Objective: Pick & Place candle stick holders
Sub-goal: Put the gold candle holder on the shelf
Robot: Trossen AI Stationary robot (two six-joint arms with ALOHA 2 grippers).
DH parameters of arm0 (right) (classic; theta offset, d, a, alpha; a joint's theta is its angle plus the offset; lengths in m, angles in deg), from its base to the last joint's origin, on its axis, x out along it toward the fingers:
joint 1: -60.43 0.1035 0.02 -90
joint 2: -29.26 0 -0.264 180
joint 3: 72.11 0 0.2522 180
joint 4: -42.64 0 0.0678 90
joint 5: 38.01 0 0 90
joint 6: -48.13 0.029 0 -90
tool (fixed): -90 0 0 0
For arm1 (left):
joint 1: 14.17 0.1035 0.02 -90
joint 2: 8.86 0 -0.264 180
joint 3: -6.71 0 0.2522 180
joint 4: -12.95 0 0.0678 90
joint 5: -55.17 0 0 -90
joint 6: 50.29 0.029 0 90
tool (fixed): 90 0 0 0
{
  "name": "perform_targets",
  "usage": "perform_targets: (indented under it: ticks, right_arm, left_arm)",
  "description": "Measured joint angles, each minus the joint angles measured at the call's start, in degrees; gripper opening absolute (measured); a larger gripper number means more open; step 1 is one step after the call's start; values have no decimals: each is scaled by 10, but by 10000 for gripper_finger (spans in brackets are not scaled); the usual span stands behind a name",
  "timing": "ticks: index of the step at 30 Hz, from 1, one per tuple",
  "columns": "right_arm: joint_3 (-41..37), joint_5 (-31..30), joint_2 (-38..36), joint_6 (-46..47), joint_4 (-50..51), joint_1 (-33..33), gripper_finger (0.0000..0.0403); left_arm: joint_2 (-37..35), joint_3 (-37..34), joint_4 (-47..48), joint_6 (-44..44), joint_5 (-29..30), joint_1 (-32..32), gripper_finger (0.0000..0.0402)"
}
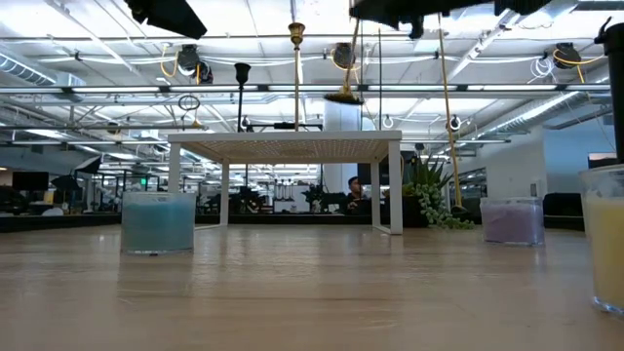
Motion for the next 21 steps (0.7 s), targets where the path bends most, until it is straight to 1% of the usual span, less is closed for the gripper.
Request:
perform_targets:
  ticks: [6,8,11,18,21]
  right_arm:
    - [0,4,0,51,52,-73,13]
    - [0,28,3,67,64,-88,13]
    - [-1,62,16,83,69,-103,13]
    - [-1,62,58,83,50,-124,13]
    - [-1,64,62,75,39,-131,13]
  left_arm:
    - [0,0,0,3,0,0,189]
    - [0,0,0,3,0,0,189]
    - [0,0,-1,3,0,0,189]
    - [0,0,-5,3,0,0,189]
    - [0,0,-5,3,0,0,189]
